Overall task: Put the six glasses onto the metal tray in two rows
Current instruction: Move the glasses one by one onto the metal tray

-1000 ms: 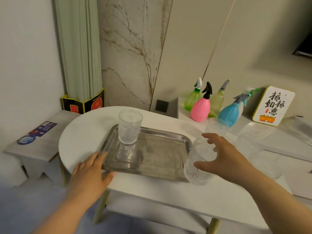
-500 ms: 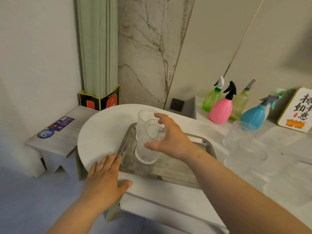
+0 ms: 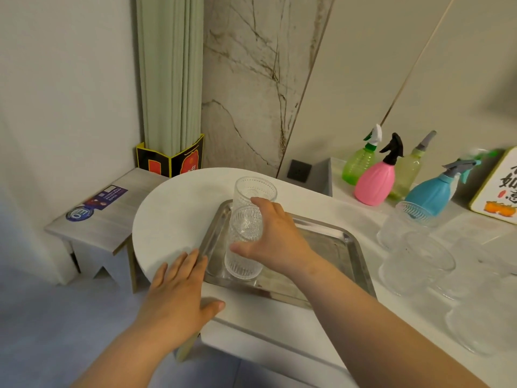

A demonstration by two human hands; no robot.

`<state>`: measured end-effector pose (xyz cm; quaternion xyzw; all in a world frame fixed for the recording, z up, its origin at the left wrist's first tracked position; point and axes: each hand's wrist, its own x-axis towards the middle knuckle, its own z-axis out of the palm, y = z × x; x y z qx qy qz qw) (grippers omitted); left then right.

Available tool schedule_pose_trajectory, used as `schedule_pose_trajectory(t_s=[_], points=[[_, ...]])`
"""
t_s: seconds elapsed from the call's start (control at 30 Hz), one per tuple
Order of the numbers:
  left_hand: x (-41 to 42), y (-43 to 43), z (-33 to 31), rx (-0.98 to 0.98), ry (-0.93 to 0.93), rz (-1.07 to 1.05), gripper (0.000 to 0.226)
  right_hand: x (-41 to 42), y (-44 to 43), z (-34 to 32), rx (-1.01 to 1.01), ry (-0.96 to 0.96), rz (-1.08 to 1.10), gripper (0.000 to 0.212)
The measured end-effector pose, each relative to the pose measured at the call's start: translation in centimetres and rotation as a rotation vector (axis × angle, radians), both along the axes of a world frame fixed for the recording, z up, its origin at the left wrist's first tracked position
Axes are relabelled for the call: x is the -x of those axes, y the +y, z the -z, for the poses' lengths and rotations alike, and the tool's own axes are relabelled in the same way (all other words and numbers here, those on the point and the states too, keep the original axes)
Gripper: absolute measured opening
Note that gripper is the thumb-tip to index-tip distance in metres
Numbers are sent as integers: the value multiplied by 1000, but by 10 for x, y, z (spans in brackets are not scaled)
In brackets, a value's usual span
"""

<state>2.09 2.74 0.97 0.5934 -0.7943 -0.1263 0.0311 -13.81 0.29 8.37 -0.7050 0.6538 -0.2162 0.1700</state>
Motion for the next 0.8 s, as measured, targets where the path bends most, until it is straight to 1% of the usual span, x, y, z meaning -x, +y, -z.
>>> schedule_pose_trajectory(t_s=[0.07, 0.13, 0.23, 0.3, 0.37, 0.4, 0.5, 0.57, 0.63, 0.7, 0.8], points=[[1, 3, -4, 14, 2, -2, 79, 2, 2, 0, -18, -8, -5, 90], [-1, 8, -7, 72, -34, 1, 77, 7, 7, -2, -26, -18, -10, 89], [6, 22, -20, 161, -74, 43, 73, 26, 19, -8, 11, -32, 29, 80], [13, 35, -32, 251, 15, 114, 67, 49, 30, -12, 54, -21, 101, 71], [24, 45, -33, 386, 184, 236, 49, 77, 41, -16, 88, -9, 194, 62], [30, 50, -34, 432, 233, 280, 44, 91, 47, -18, 103, -3, 246, 58], [52, 61, -35, 439, 252, 381, 44, 136, 63, -23, 143, 62, 426, 49], [65, 63, -30, 448, 216, 425, 45, 162, 74, -23, 167, 124, 535, 44], [75, 61, -24, 436, 182, 424, 47, 183, 83, -21, 159, 165, 640, 46], [85, 58, -16, 408, 152, 409, 45, 199, 91, -16, 115, 181, 711, 54], [97, 56, -2, 327, 88, 398, 49, 211, 95, -10, 35, 163, 732, 68]])
